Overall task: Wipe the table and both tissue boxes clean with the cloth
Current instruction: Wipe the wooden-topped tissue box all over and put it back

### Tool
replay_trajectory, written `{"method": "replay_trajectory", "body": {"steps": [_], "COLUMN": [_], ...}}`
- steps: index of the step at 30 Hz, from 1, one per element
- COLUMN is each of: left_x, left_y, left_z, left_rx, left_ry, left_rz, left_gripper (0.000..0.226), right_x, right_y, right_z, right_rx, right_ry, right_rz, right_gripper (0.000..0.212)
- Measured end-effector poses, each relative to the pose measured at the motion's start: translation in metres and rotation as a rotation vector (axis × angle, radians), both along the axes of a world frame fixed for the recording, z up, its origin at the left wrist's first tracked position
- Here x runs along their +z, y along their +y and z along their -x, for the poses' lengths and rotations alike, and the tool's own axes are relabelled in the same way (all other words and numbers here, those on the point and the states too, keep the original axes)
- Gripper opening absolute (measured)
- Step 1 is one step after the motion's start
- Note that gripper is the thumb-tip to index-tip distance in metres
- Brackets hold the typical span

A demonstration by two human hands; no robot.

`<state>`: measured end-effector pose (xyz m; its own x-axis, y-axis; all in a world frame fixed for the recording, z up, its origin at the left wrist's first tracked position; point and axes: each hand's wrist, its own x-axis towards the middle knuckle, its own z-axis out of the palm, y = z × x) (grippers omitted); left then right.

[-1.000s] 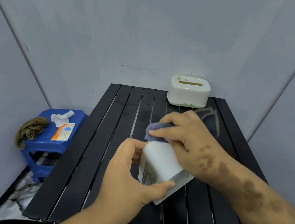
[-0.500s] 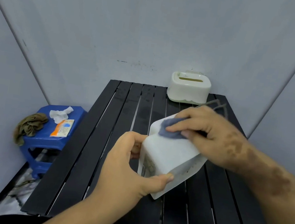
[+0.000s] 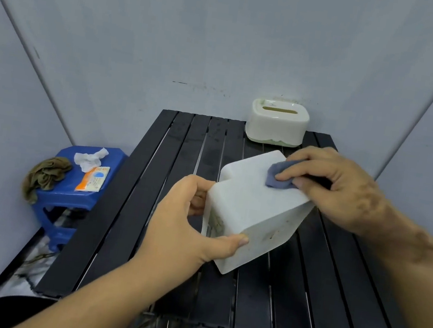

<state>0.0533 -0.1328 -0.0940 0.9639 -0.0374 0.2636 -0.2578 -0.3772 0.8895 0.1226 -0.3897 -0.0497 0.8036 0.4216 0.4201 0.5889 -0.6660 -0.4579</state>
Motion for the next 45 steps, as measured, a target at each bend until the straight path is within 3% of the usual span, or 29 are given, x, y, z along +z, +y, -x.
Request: {"method": "replay_trajectory", "body": {"steps": [2,7,13,20,26,32,38,43,45], "left_x": [-0.001,0.0,0.0,-0.001,0.0,0.001,0.002,0.002,0.001], "left_y": [0.0,0.001,0.0,0.001,-0.001,0.0,-0.003,-0.001,0.0], "left_z": [-0.001,-0.001,-0.002,-0.002,-0.003,-0.003,-0.001,0.001,0.001], "left_rx": [0.007,-0.016,0.005,-0.021,0.001,-0.017,0.004,-0.01,-0.008], "left_ry": [-0.001,-0.01,0.01,-0.006,0.001,-0.002,-0.003,-0.013,-0.011], "left_rz": [0.019,0.009,0.013,0.016,0.009,-0.001,0.002,-0.021,-0.021], "left_gripper": [0.062,0.059,0.062,0.06,0.061,0.058,0.06,0.059,0.06], "right_x": [0.0,0.003,-0.003,-0.004,-0.005,-0.001,-0.002,0.008,0.008], "right_y": [0.012,0.048,-0.006,0.043,-0.012,0.051,0.014,0.071,0.06], "right_z": [0.009,0.036,0.019,0.046,0.021,0.042,0.003,0.019,0.003], "right_rx": [0.017,0.329,0.034,0.318,-0.021,0.246,-0.184,0.199,0.16], "right_ry": [-0.046,-0.019,-0.035,-0.083,-0.067,-0.129,-0.066,-0.035,-0.046], "right_rz": [0.006,0.092,-0.002,0.067,-0.042,0.128,-0.002,0.163,0.193], "right_gripper": [0.031,0.022,0.031,0.024,0.032,0.028,0.032,0.042,0.04]}}
